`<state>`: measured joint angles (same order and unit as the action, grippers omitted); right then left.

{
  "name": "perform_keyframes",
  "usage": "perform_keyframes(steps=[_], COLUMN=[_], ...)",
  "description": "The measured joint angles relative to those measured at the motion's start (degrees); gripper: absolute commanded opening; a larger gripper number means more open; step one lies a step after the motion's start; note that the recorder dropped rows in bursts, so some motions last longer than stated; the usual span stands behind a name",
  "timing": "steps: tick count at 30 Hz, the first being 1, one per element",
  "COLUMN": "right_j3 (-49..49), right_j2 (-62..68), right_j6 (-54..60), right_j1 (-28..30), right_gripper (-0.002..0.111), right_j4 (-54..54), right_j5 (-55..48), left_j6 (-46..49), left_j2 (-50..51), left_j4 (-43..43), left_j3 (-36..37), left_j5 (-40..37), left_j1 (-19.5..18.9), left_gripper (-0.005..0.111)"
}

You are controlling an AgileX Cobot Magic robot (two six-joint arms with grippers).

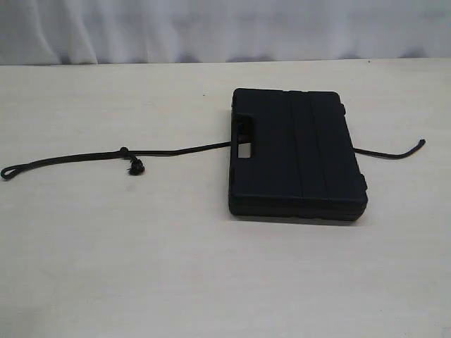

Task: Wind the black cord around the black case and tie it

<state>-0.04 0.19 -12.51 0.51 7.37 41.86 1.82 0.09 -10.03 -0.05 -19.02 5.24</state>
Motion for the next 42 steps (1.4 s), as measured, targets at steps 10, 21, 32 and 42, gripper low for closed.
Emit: perform_keyframes(steps=[10, 21, 32, 42], right_j3=[-23.38, -59.40, -77.10, -93.01], right_j2=[9.90, 40.62, 76.49, 111.04], right_j6=[-18.33, -10.87, 8.31, -2.62], right_j1=[0.00, -7.20, -28.18, -32.42], right_gripper=[0.015, 0.050, 0.050, 0.050], right_j4=[7.61, 7.56, -4.92, -4.48], right_j5=[-21.72, -76.28, -95.39, -95.99], left_j6=[0.00, 0.00, 0.00, 0.00], left_j2=[0.00, 0.00, 0.00, 0.00], left_j4=[0.00, 0.00, 0.00, 0.00], left_j3=[0.00, 0.00, 0.00, 0.00], left_j5=[0.00, 0.00, 0.00, 0.00], left_j1=[0.00, 0.00, 0.00, 0.00], left_gripper=[0.000, 0.000, 0.000, 0.000])
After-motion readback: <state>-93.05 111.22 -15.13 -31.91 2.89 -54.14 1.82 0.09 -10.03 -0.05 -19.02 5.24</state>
